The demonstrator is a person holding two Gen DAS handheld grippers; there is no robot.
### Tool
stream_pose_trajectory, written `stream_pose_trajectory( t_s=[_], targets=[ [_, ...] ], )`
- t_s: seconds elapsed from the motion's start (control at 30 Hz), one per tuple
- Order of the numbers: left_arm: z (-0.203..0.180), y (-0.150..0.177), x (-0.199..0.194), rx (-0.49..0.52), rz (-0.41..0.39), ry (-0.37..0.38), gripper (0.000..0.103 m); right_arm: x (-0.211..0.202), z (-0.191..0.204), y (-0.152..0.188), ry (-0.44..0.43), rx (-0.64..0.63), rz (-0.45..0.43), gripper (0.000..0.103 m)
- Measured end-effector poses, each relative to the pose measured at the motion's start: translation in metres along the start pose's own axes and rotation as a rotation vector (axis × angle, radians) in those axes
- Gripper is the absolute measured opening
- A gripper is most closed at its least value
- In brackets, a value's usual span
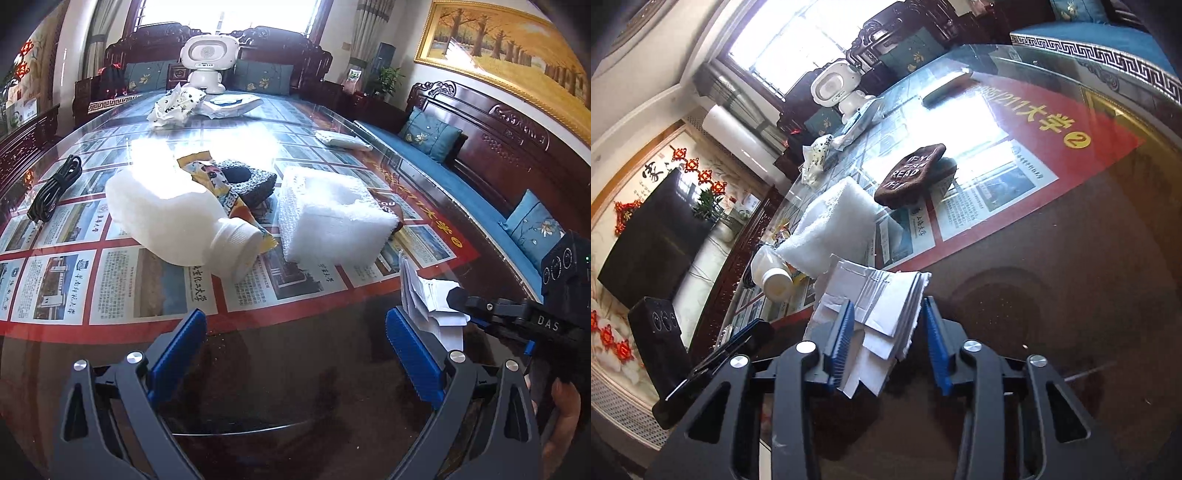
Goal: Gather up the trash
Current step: 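Grasp the white folded paper with the right tool, then grasp the white plastic bottle with the left tool while the right tool holds the paper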
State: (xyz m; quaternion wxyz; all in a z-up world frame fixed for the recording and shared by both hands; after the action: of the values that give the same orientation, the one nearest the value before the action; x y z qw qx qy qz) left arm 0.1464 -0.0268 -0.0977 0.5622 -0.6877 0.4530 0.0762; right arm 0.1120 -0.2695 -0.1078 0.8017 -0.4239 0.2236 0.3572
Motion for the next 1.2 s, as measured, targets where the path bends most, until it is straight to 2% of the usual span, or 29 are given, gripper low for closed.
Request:
stream_pose_trajectory(
  t_s=[0.1, 0.3, 0.4, 0.47, 0.57, 0.7, 0.87, 1.07, 1.2],
  targets=[
    [0.006, 0.000, 0.000, -0.012, -0.001, -0.010, 0.097, 0.004, 0.005, 0.002, -0.025, 0.002, 0.008, 0.013],
    [0.019, -0.004, -0.004, -0.050, -0.024, -0.040, 0.097, -0.010, 0.040, 0.001, 0.008, -0.170, -0.077, 0.006],
    [0.030, -0.008, -0.009, -0.094, -0.049, -0.056, 0.097, -0.017, 0.065, -0.001, 0.066, -0.287, -0.139, 0.006],
    [0.039, -0.012, -0.011, -0.152, -0.060, -0.042, 0.097, -0.016, 0.077, -0.002, 0.101, -0.346, -0.160, 0.006],
    [0.053, -0.022, -0.016, -0.207, -0.103, -0.116, 0.097, -0.011, 0.090, -0.001, 0.138, -0.403, -0.178, 0.006],
    [0.075, -0.036, -0.021, -0.321, -0.164, -0.165, 0.099, -0.003, 0.099, -0.001, 0.142, -0.433, -0.178, 0.006],
    [0.098, -0.050, -0.009, -0.450, -0.145, -0.272, 0.099, 0.004, 0.104, -0.001, 0.143, -0.448, -0.169, 0.006],
    [0.098, -0.068, 0.008, -0.449, -0.131, -0.321, 0.099, 0.007, 0.105, -0.003, 0.136, -0.455, -0.162, 0.006],
    [0.101, -0.070, 0.021, -0.470, -0.093, -0.389, 0.099, 0.009, 0.101, -0.004, 0.121, -0.444, -0.153, 0.006]
  ],
)
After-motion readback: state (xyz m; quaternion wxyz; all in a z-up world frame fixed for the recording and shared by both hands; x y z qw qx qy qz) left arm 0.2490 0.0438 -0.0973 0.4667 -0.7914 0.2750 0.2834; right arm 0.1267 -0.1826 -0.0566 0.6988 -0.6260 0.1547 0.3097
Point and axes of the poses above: each gripper's, at about its wrist camera, not at the fingertips, and x roughly the way its jaws point, z to its left, y to its underside, the point moved 4 cm from there along x, roughly the way its jaws point, and after that the axes turned 11 degrees about y, right-handed, at the moved point
